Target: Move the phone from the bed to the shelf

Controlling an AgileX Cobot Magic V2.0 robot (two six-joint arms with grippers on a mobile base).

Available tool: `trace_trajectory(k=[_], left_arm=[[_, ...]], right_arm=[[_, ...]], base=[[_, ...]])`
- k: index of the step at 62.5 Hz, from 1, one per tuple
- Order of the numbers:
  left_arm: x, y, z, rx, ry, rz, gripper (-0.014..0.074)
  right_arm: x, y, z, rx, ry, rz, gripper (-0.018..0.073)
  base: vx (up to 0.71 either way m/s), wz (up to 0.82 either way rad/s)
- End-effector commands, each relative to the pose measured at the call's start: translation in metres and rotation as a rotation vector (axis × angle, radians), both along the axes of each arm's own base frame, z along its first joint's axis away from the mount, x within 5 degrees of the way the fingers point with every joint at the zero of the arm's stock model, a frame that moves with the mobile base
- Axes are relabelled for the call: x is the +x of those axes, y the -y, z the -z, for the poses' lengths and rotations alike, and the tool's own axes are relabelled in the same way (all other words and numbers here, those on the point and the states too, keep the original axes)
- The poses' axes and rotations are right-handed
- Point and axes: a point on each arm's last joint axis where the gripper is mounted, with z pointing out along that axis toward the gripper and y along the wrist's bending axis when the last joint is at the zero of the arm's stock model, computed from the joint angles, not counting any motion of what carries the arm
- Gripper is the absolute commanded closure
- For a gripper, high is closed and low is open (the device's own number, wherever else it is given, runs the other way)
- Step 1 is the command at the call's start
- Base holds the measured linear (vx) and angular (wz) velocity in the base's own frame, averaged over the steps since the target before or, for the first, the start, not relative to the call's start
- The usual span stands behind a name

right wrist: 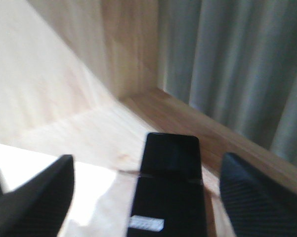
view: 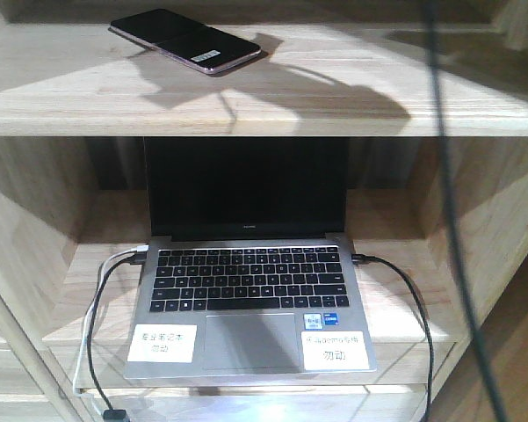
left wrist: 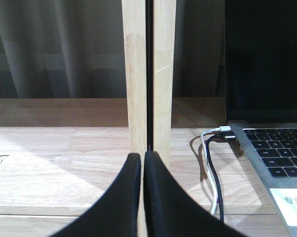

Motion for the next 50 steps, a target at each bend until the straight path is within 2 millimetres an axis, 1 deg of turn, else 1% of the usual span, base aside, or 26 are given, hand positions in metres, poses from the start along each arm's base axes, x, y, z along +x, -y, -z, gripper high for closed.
trace_trajectory(k=[1, 8, 17, 21, 27, 30, 38, 44, 50], left_arm=[[0.000, -0.001, -0.006, -0.006, 0.078, -0.012, 0.0596], [0.000, -0.001, -0.006, -0.006, 0.078, -0.012, 0.0596], [0.000, -0.001, -0.006, -0.006, 0.078, -0.012, 0.0596], [0.000, -0.001, -0.006, -0.006, 0.078, -0.012, 0.0596], [0.000, -0.001, -0.006, -0.006, 0.078, -0.012, 0.0596], [0.000, -0.001, -0.006, -0.006, 0.078, -0.012, 0.0596], [0.000, -0.001, -0.006, -0.006, 0.078, -0.012, 0.0596], [0.000, -0.001, -0.006, -0.006, 0.078, -0.012, 0.0596], [0.000, -0.001, -0.006, -0.006, 0.078, -0.012, 0.0596]], right_arm=[[-0.026, 0.012, -0.025, 0.064, 0.062, 0.024, 0.0120], [-0.041, 0.020, -0.020, 0.068, 0.054, 0.037, 0.0230], [-0.060, 0.034, -0.001, 0.093, 0.054, 0.119, 0.0379], [-0.072, 0.043, 0.003, 0.119, 0.081, 0.167, 0.0424], [-0.091, 0.057, 0.019, 0.130, 0.113, 0.232, 0.0491], [-0.103, 0.064, 0.023, 0.140, 0.134, 0.254, 0.0514], [-0.132, 0.078, 0.045, 0.144, 0.133, 0.279, 0.0571], [-0.153, 0.086, 0.063, 0.140, 0.123, 0.278, 0.0570], [-0.179, 0.096, 0.080, 0.152, 0.124, 0.274, 0.0568]], base=[[0.00, 0.00], [0.00, 0.00], [0.00, 0.00], [0.00, 0.00], [0.00, 0.00], [0.00, 0.00], [0.00, 0.00], [0.00, 0.00], [0.00, 0.00]])
